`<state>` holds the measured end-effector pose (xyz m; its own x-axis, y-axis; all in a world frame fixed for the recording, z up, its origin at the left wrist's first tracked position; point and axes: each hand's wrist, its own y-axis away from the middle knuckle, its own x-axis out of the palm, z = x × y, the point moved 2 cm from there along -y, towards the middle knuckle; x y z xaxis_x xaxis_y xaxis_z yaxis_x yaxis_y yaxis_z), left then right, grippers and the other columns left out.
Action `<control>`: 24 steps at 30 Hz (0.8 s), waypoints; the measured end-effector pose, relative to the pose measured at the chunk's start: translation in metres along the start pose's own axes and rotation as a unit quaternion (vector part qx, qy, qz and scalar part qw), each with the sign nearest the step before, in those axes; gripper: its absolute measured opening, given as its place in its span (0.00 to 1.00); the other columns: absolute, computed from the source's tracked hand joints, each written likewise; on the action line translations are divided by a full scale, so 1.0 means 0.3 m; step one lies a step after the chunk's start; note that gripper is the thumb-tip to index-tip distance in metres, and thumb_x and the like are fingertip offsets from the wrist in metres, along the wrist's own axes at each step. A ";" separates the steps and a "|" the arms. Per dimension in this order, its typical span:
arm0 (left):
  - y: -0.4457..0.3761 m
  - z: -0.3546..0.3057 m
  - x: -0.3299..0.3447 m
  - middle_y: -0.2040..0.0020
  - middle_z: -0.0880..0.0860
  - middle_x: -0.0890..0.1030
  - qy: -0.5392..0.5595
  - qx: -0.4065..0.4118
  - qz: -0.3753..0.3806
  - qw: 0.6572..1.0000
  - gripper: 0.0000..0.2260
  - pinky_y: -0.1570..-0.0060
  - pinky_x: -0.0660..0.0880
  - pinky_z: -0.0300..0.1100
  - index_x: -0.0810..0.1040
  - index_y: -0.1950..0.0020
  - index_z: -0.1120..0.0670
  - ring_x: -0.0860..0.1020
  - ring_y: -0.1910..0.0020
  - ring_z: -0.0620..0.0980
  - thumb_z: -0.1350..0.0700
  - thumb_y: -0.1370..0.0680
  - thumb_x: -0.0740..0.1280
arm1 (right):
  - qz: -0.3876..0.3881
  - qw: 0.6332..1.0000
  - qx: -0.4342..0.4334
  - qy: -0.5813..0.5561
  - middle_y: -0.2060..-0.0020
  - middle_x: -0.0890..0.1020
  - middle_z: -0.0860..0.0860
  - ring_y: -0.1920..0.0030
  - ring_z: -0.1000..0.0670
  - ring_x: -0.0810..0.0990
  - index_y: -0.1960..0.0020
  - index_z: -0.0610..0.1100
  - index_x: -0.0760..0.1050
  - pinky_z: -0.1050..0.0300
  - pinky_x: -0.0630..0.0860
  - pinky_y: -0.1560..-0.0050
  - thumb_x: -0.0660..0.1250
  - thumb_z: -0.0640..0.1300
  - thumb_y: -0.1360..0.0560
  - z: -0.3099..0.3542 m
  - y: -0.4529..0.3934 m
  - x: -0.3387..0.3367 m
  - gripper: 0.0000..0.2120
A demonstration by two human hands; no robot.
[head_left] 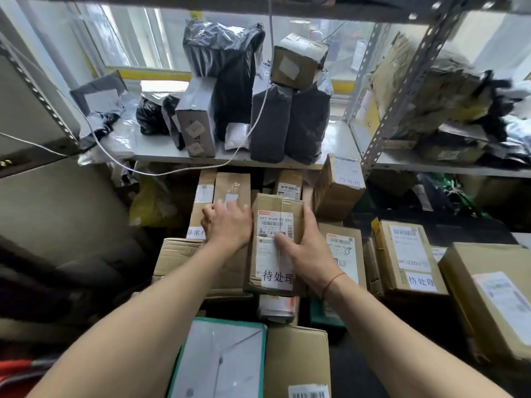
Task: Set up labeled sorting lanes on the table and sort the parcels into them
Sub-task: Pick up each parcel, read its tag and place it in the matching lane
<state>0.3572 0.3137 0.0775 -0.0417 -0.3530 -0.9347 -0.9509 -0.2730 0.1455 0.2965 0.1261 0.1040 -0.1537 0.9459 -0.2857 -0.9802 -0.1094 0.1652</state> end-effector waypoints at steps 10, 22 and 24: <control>0.358 0.038 -0.302 0.49 0.53 0.89 0.519 -0.012 0.171 0.838 0.22 0.48 0.84 0.54 0.83 0.41 0.53 0.88 0.50 0.54 0.38 0.14 0.58 | 0.041 0.959 0.011 -0.280 0.31 0.78 0.46 0.41 0.45 0.87 0.20 0.54 0.66 0.46 0.85 0.48 0.67 0.31 0.19 0.129 0.141 -0.088 0.33; 0.564 0.086 -0.274 0.46 0.53 0.88 0.551 0.057 0.192 0.810 0.13 0.56 0.85 0.48 0.78 0.30 0.49 0.88 0.48 0.53 0.53 0.15 0.67 | 0.103 0.959 0.089 -0.248 0.36 0.84 0.44 0.36 0.39 0.82 0.29 0.54 0.77 0.40 0.84 0.43 0.70 0.41 0.20 0.070 0.407 -0.140 0.21; 0.601 0.071 -0.260 0.45 0.52 0.88 0.548 0.059 0.192 0.812 0.13 0.50 0.85 0.52 0.78 0.31 0.48 0.87 0.46 0.54 0.54 0.16 0.68 | 0.125 0.954 0.088 -0.257 0.37 0.84 0.42 0.38 0.38 0.84 0.28 0.53 0.76 0.37 0.83 0.40 0.70 0.39 0.21 0.049 0.452 -0.179 0.23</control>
<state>0.1824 0.3111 0.1698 -0.1063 -0.9939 0.0307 -0.9577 0.1106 0.2656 0.1736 0.0648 0.1555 -0.2538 0.9266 0.2776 -0.8778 -0.3412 0.3362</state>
